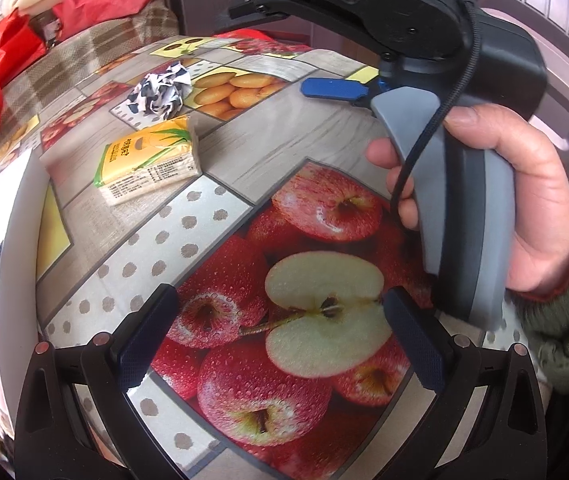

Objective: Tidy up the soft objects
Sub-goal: 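Grasp the yellow tissue pack with the left tool while the right tool grasps the black-and-white patterned cloth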

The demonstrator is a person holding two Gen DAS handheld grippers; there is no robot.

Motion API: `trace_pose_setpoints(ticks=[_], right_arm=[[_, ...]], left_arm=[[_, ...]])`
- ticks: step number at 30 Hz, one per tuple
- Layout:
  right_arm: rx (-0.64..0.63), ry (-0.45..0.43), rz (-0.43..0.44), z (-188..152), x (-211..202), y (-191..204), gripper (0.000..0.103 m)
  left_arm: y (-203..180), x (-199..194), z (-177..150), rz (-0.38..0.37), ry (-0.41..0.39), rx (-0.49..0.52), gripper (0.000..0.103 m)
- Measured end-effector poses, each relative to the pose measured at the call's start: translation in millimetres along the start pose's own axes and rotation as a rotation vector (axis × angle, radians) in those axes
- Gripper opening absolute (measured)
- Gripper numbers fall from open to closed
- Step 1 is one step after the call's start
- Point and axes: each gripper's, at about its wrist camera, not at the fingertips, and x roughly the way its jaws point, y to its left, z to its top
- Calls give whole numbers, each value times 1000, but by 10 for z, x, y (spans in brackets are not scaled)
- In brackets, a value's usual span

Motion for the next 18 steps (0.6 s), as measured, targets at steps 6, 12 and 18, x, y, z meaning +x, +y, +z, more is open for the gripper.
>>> trace_pose_setpoints(ticks=[6,12,18], right_arm=[[-107,-103,63,231,-334,226,103],[-408,-144,-69,918,-320,836,103],[-476,203,-208,1024,890,750,103]], left_arm=[[191,-429,30,35,-111,-82,103],[750,-843,548,85,-233,-230,103],[898,-301,599,109,-108,-285,103]])
